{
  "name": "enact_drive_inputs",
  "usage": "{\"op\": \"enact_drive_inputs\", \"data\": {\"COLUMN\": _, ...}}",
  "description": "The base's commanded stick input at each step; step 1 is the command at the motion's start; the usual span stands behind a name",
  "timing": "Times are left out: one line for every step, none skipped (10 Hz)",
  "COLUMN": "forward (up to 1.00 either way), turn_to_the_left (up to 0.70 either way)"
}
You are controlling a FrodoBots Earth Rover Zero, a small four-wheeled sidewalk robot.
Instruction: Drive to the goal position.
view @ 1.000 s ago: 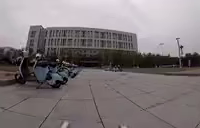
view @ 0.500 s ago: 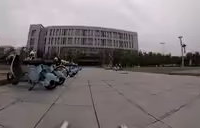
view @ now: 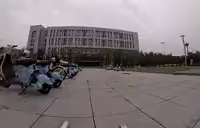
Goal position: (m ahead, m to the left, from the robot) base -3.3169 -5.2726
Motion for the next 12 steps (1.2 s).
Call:
{"op": "enact_drive_inputs", "data": {"forward": 0.7, "turn_to_the_left": 0.0}}
{"op": "enact_drive_inputs", "data": {"forward": 0.7, "turn_to_the_left": 0.0}}
{"op": "enact_drive_inputs", "data": {"forward": 0.7, "turn_to_the_left": 0.0}}
{"op": "enact_drive_inputs", "data": {"forward": 0.7, "turn_to_the_left": 0.0}}
{"op": "enact_drive_inputs", "data": {"forward": 0.7, "turn_to_the_left": 0.01}}
{"op": "enact_drive_inputs", "data": {"forward": 0.7, "turn_to_the_left": 0.03}}
{"op": "enact_drive_inputs", "data": {"forward": 0.7, "turn_to_the_left": 0.09}}
{"op": "enact_drive_inputs", "data": {"forward": 0.7, "turn_to_the_left": 0.24}}
{"op": "enact_drive_inputs", "data": {"forward": 0.7, "turn_to_the_left": 0.17}}
{"op": "enact_drive_inputs", "data": {"forward": 0.7, "turn_to_the_left": 0.02}}
{"op": "enact_drive_inputs", "data": {"forward": 0.7, "turn_to_the_left": 0.0}}
{"op": "enact_drive_inputs", "data": {"forward": 0.7, "turn_to_the_left": 0.0}}
